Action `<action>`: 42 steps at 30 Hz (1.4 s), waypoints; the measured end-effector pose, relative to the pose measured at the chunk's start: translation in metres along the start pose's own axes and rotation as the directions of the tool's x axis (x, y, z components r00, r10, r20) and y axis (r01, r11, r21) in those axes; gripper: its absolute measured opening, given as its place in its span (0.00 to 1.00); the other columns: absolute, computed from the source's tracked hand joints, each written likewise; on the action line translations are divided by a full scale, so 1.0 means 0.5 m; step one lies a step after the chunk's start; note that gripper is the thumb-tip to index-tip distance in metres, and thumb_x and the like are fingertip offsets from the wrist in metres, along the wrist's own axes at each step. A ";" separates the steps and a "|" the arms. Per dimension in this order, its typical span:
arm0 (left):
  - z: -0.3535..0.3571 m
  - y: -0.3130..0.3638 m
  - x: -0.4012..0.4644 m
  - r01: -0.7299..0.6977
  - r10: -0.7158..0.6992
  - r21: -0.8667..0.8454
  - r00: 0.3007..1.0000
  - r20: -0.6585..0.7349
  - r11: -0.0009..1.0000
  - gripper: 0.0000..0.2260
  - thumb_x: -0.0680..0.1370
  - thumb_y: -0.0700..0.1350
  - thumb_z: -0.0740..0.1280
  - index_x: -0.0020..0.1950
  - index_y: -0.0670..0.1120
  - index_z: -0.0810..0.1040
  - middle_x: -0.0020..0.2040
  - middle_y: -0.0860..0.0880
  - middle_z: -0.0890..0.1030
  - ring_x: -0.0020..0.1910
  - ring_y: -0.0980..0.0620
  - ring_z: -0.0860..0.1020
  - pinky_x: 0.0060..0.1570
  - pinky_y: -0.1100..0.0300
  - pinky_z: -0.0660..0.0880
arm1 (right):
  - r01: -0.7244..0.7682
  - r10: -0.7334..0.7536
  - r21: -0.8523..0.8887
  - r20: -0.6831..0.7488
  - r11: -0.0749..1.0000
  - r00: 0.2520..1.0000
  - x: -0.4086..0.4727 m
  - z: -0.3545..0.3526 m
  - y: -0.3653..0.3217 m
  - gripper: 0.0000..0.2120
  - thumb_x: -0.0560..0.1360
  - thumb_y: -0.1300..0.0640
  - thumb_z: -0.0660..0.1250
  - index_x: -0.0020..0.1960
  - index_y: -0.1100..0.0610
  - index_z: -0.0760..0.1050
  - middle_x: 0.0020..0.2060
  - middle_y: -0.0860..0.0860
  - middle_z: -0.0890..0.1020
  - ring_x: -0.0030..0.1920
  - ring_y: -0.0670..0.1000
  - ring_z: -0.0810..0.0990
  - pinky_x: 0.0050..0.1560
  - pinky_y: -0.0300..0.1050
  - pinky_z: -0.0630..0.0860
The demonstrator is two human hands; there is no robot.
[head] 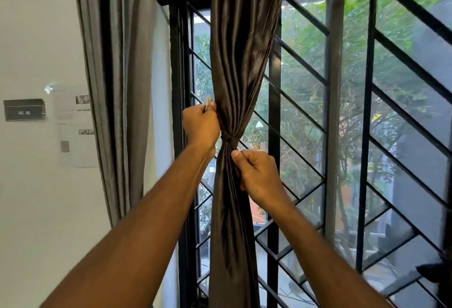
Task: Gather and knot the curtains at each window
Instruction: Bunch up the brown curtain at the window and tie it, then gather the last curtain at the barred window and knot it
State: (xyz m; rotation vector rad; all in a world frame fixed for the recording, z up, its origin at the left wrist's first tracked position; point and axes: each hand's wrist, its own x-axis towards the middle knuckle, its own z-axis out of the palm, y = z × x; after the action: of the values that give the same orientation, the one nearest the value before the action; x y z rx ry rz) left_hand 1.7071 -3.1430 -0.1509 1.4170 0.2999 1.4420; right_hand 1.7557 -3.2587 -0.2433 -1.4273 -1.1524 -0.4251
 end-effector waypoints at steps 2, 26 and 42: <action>0.020 -0.003 0.021 0.124 -0.127 -0.037 0.986 -0.106 0.992 0.18 0.80 0.45 0.69 0.30 0.44 0.73 0.28 0.48 0.73 0.28 0.46 0.71 0.31 0.56 0.67 | 0.012 -0.012 -0.033 -0.008 0.999 1.000 -0.005 0.020 0.003 0.25 0.83 0.52 0.63 0.29 0.54 0.61 0.22 0.52 0.65 0.26 0.63 0.70 0.29 0.56 0.70; 0.051 -0.010 -0.098 -0.821 0.695 0.057 0.516 0.501 0.568 0.09 0.76 0.43 0.73 0.42 0.42 0.74 0.27 0.48 0.72 0.27 0.51 0.70 0.32 0.57 0.69 | 0.106 -0.239 -0.669 -0.110 0.736 0.965 0.092 -0.199 0.011 0.06 0.75 0.51 0.68 0.45 0.53 0.75 0.44 0.50 0.78 0.43 0.54 0.79 0.43 0.51 0.76; 0.480 0.068 -0.217 -0.787 0.596 -0.115 0.355 0.720 0.607 0.13 0.73 0.55 0.65 0.34 0.48 0.73 0.29 0.53 0.73 0.34 0.44 0.77 0.38 0.51 0.76 | -0.196 -0.123 -0.973 -0.210 0.123 0.970 -0.010 -0.669 -0.059 0.06 0.73 0.54 0.65 0.48 0.55 0.73 0.47 0.53 0.77 0.49 0.61 0.78 0.46 0.58 0.76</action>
State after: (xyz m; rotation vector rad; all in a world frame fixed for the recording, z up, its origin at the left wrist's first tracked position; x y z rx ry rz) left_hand 1.8665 -3.3532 -0.1233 2.3875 -0.7802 1.3652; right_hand 1.8495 -3.5677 -0.1508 -2.4713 -0.4725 -1.5473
